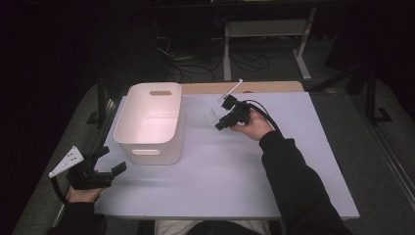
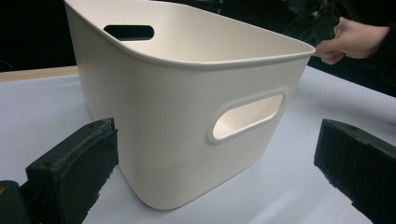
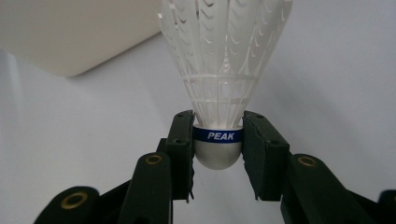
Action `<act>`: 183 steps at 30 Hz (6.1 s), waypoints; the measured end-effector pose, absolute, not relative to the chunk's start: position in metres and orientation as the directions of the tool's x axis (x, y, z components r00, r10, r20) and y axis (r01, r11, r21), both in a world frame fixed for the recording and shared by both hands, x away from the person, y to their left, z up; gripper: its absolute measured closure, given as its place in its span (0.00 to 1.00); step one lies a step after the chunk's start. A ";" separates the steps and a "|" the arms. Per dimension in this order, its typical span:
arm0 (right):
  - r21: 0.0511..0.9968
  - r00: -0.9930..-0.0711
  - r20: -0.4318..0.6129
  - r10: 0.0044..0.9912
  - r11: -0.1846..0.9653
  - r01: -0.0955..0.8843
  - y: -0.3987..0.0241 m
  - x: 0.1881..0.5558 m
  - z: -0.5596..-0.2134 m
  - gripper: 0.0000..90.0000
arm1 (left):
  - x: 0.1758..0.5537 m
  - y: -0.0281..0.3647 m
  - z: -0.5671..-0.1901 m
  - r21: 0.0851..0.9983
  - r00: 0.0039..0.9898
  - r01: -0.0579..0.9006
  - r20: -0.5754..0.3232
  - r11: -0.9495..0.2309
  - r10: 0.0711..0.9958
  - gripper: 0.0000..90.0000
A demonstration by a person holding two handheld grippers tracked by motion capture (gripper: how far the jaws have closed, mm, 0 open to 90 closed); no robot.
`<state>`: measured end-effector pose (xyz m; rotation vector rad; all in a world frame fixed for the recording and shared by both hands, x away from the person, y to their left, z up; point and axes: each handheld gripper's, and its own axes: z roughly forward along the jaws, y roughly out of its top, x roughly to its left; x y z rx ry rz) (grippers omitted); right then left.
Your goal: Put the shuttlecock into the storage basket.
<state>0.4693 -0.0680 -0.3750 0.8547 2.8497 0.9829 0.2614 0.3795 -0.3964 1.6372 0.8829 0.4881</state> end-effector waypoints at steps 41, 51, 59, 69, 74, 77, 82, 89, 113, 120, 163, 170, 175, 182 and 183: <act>0.715 -0.894 0.117 0.433 0.588 0.378 -0.060 0.440 -0.261 0.71 | 0.266 0.377 -0.396 0.956 0.639 0.287 -0.139 -0.067 0.757 0.00; 0.714 -0.911 0.097 0.400 0.610 0.344 -0.042 0.438 -0.247 0.71 | 0.266 0.378 -0.396 0.956 0.638 0.286 -0.141 -0.064 0.757 0.00; 0.720 -0.919 0.090 0.384 0.613 0.327 -0.034 0.438 -0.240 0.71 | 0.266 0.377 -0.396 0.957 0.638 0.285 -0.141 -0.061 0.757 0.00; 0.723 -0.928 0.086 0.363 0.618 0.309 -0.022 0.438 -0.231 0.71 | 0.266 0.377 -0.396 0.956 0.639 0.286 -0.139 -0.066 0.756 0.00; 0.719 -0.943 0.074 0.324 0.638 0.276 0.002 0.435 -0.225 0.71 | 0.266 0.377 -0.396 0.956 0.639 0.285 -0.140 -0.064 0.756 0.00; 0.704 -0.949 0.054 0.309 0.662 0.255 0.017 0.432 -0.222 0.71 | 0.265 0.378 -0.396 0.956 0.641 0.286 -0.139 -0.066 0.755 0.00; 0.705 -0.958 0.047 0.282 0.670 0.232 0.031 0.428 -0.217 0.71 | 0.265 0.378 -0.396 0.956 0.641 0.284 -0.136 -0.068 0.755 0.00; 0.696 -0.972 0.054 0.228 0.690 0.200 0.063 0.423 -0.225 0.71 | 0.264 0.378 -0.396 0.957 0.641 0.281 -0.135 -0.067 0.755 0.00; 0.673 -0.967 0.112 0.230 0.698 0.244 0.073 0.438 -0.271 0.71 | 0.263 0.379 -0.396 0.957 0.638 0.283 -0.138 -0.064 0.757 0.00; 0.668 -0.965 0.124 0.230 0.700 0.252 0.076 0.441 -0.281 0.71 | 0.263 0.379 -0.396 0.957 0.638 0.282 -0.137 -0.064 0.757 0.00; 0.679 -0.953 0.125 0.277 0.676 0.286 0.071 0.443 -0.288 0.11 | 0.263 0.380 -0.397 0.957 0.638 0.285 -0.143 -0.060 0.756 0.00; 0.712 -0.948 0.119 0.294 0.641 0.288 0.058 0.441 -0.279 0.00 | 0.263 0.380 -0.397 0.956 0.638 0.286 -0.144 -0.060 0.756 0.00; 0.725 -0.947 0.103 0.305 0.629 0.281 0.052 0.440 -0.278 0.00 | 0.263 0.380 -0.397 0.956 0.638 0.287 -0.143 -0.062 0.756 0.00; 0.743 -0.936 0.104 0.336 0.600 0.298 0.028 0.440 -0.275 0.00 | 0.263 0.380 -0.397 0.955 0.637 0.289 -0.144 -0.061 0.757 0.00; 0.750 -0.933 0.106 0.344 0.589 0.302 0.020 0.439 -0.274 0.00 | 0.263 0.380 -0.397 0.955 0.636 0.289 -0.145 -0.060 0.758 0.00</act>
